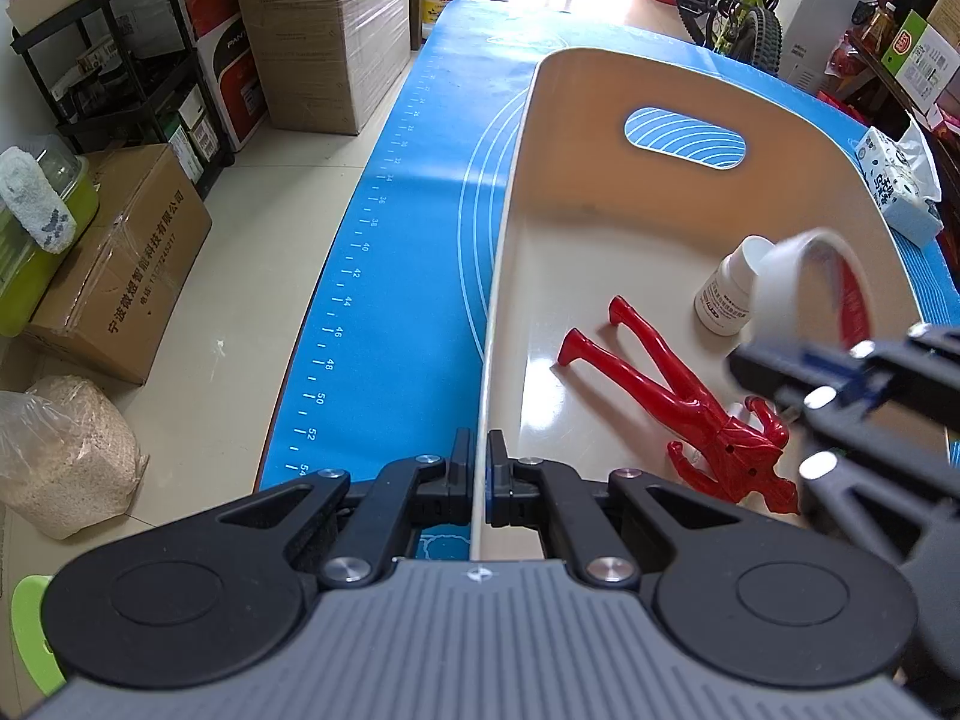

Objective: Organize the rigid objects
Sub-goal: 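Lower the tape roll into the basket and open the right gripper, then grasp the green round tin with the right gripper and lift it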

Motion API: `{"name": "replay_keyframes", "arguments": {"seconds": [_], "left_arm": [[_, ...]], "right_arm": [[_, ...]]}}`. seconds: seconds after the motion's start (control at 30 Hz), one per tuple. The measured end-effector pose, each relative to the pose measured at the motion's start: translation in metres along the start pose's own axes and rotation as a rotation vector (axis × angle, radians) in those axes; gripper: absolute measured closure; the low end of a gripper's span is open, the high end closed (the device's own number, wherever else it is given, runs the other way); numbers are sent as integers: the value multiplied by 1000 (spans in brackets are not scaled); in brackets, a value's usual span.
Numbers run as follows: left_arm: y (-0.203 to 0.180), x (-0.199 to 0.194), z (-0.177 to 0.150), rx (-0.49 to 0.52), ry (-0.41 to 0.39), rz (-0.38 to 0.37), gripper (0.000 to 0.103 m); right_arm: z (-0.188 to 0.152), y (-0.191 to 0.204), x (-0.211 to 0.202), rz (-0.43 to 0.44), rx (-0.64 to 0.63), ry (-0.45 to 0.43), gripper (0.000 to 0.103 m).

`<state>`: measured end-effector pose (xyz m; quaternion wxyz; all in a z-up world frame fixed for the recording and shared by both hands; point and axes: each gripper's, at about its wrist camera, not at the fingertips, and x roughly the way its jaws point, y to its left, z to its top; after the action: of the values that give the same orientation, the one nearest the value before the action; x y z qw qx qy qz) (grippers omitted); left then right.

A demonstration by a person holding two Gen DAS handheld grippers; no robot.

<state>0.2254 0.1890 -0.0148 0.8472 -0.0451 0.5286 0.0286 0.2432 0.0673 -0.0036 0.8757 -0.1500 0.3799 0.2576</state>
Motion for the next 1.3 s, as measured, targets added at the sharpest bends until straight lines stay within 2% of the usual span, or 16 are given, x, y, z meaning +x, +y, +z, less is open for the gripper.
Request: {"name": "replay_keyframes", "arguments": {"seconds": [0.17,0.3,0.33,0.4,0.47,0.57,0.77,1.0,1.3], "left_arm": [[0,0,0,1,0,0,99],[0,0,0,1,0,1,99],[0,0,0,1,0,2,99],[0,0,0,1,0,2,99],[0,0,0,0,0,2,99],[0,0,0,0,0,1,99],[0,0,1,-3,0,0,98],[-1,0,1,-3,1,0,98],[-1,0,1,-3,0,1,98]], "right_arm": [[-6,10,19,39,-4,117,85],[-7,13,18,36,-10,136,78],[-7,12,17,35,-5,132,67],[-8,10,14,34,10,126,61],[-9,6,7,31,23,107,50],[-12,-2,-10,33,27,44,45],[-12,-25,-44,-29,76,-59,34],[-28,-64,-84,-152,169,-152,25],[-83,-110,-90,-282,294,-86,23]]}}
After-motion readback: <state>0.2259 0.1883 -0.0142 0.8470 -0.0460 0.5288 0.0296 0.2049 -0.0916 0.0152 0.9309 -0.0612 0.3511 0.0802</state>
